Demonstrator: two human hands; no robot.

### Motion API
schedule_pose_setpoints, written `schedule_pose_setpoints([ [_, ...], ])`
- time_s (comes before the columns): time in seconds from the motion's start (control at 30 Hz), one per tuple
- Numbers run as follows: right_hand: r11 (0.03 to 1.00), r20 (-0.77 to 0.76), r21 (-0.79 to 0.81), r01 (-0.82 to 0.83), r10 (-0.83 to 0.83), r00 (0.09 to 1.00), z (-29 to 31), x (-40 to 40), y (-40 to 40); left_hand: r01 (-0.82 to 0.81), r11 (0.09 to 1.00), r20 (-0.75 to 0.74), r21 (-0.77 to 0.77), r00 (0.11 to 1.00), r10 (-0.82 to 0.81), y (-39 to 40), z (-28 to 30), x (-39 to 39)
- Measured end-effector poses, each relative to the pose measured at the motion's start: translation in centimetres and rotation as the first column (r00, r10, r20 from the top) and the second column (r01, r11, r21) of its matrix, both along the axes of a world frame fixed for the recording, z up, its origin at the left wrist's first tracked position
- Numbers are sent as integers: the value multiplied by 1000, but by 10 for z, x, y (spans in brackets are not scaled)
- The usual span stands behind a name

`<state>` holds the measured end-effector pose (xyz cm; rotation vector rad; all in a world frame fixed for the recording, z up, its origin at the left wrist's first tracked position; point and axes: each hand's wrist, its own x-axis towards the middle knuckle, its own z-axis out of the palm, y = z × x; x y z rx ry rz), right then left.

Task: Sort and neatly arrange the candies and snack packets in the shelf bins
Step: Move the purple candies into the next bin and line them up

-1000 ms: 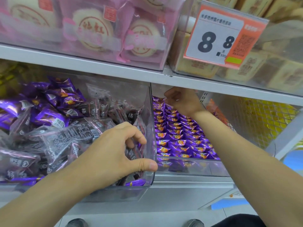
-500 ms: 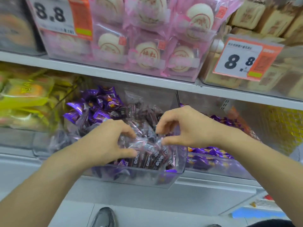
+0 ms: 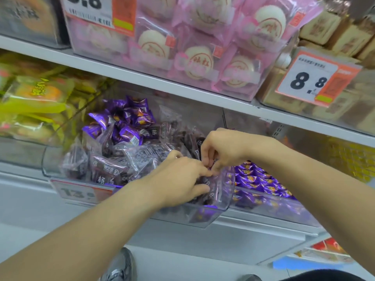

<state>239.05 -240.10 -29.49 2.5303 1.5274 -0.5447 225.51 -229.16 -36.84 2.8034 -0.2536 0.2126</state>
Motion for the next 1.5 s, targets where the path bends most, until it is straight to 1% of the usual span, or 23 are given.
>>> schedule_pose_setpoints([
  [0.07,1000,-35,-3,-11,11,999,-1,1,1,22,999,-56,40,998,-20,6,-1,1],
  [0.13,999,-40,19,-33,33,999,0,2,-1,39,997,-106,70,994,-32,7,-2,-1],
  [0.17,998,-46,44,-40,42,998,1,2,-2,40,997,-116,68,993,-32,7,-2,-3],
  [0.27,994,-55,104,-42,48,997,1,1,-8,16,1000,-124,-15,992,-17,11,-3,-6],
  [0.33,997,-14,65,-37,38,999,1,-1,-8,16,999,-137,-43,990,-22,14,-1,-8],
  [0.43,997,122,-71,-40,49,991,5,-1,1,18,999,-153,-51,988,-25,14,2,-10],
  [0.5,988,137,-152,-34,55,989,9,-1,7,9,997,-135,-81,991,-20,10,1,-13],
  [0.57,979,138,-199,-45,74,988,8,1,10,14,996,-88,-93,996,-23,4,-2,-16],
  [0.63,973,126,-221,-69,99,987,4,1,11,32,998,-90,-52,995,-36,1,-1,-17],
  [0.77,975,82,-206,-79,98,992,1,3,9,50,999,-153,-5,987,-50,7,3,-15],
  [0.93,966,107,-213,-144,169,980,-2,1,8,69,997,-188,37,980,-61,7,6,-16],
  [1.07,960,113,-233,-155,185,976,0,1,6,59,998,-194,18,979,-54,9,8,-15],
  [1.13,971,106,-183,-157,178,978,6,-2,1,39,998,-174,-55,984,-48,10,7,-16],
  [1.2,986,89,-85,-141,148,985,15,-5,-6,-5,975,-65,-220,998,-10,12,3,-18],
  [1.27,996,36,28,-86,84,996,27,-11,-16,-72,906,90,-417,989,119,15,2,-22],
  [1.3,996,-37,82,-40,43,998,32,-16,-20,-100,866,138,-490,972,190,15,5,-24],
  [1.33,992,-131,128,8,9,991,36,-21,-22,-112,828,151,-549,961,231,14,8,-26],
  [1.4,979,-292,188,85,-27,956,36,-28,-24,-94,754,110,-650,970,215,10,15,-28],
  [1.43,973,-332,202,107,-35,943,35,-29,-23,-75,705,80,-705,980,183,8,17,-28],
  [1.5,966,-356,224,131,-44,933,31,-29,-23,-75,603,12,-794,990,138,8,20,-31],
])
